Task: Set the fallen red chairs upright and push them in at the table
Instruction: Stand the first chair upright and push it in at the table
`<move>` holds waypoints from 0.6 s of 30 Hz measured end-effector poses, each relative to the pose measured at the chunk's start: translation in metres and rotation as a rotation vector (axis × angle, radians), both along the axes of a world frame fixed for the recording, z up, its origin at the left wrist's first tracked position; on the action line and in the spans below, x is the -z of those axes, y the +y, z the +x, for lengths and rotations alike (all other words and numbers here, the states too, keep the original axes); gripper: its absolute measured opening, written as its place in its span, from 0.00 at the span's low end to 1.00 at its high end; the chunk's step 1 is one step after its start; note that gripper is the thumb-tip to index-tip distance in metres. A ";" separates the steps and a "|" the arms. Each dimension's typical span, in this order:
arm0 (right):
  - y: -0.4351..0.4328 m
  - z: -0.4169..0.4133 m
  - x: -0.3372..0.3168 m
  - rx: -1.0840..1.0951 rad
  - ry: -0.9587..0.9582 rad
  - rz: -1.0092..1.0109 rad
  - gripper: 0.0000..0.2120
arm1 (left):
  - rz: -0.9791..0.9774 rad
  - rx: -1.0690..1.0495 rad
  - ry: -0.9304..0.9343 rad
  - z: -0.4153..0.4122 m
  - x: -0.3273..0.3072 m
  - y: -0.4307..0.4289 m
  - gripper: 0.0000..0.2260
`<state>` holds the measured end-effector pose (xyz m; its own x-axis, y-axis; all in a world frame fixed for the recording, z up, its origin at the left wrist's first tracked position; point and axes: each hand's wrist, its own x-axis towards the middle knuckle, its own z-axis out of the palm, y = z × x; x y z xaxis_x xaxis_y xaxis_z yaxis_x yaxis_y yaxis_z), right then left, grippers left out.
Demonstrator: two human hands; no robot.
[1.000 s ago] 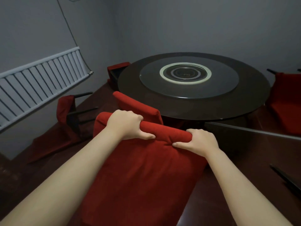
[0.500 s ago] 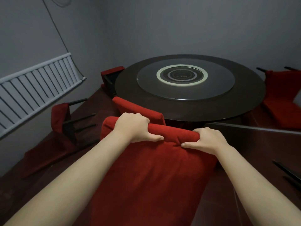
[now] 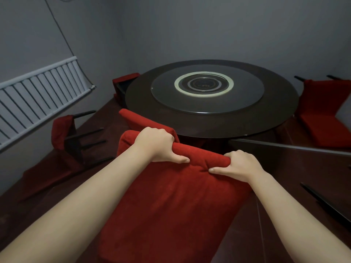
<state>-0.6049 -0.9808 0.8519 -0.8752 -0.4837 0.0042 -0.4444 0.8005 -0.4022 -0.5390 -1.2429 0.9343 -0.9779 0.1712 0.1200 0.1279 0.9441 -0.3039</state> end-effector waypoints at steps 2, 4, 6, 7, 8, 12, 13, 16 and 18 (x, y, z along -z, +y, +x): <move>0.017 0.002 0.002 0.016 0.012 -0.009 0.41 | -0.008 0.012 0.002 -0.002 0.000 0.017 0.40; 0.033 0.004 0.004 0.034 0.015 -0.013 0.40 | -0.015 0.024 -0.004 -0.003 0.000 0.033 0.40; 0.050 0.006 0.005 0.048 0.011 -0.015 0.40 | -0.014 0.039 -0.008 -0.005 0.000 0.049 0.40; 0.057 0.008 0.005 0.051 0.006 -0.015 0.40 | -0.013 0.047 -0.009 -0.005 0.001 0.056 0.40; 0.065 0.009 0.005 0.052 0.002 -0.011 0.39 | -0.014 0.054 -0.006 -0.006 0.001 0.063 0.40; 0.091 0.013 0.004 0.066 -0.011 -0.001 0.38 | -0.022 0.080 0.011 -0.007 -0.001 0.089 0.39; 0.100 0.013 0.003 0.072 -0.011 0.000 0.38 | -0.026 0.087 0.024 -0.008 -0.003 0.098 0.39; 0.120 0.015 0.002 0.093 -0.016 0.001 0.39 | -0.017 0.100 0.031 -0.011 -0.002 0.119 0.39; 0.133 0.017 0.001 0.103 -0.036 -0.003 0.39 | -0.008 0.109 0.032 -0.014 0.000 0.132 0.39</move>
<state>-0.5883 -0.8474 0.8505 -0.9199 -0.3912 -0.0265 -0.3451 0.8398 -0.4191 -0.5527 -1.1107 0.9347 -0.9492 0.2774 0.1487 0.2201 0.9227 -0.3166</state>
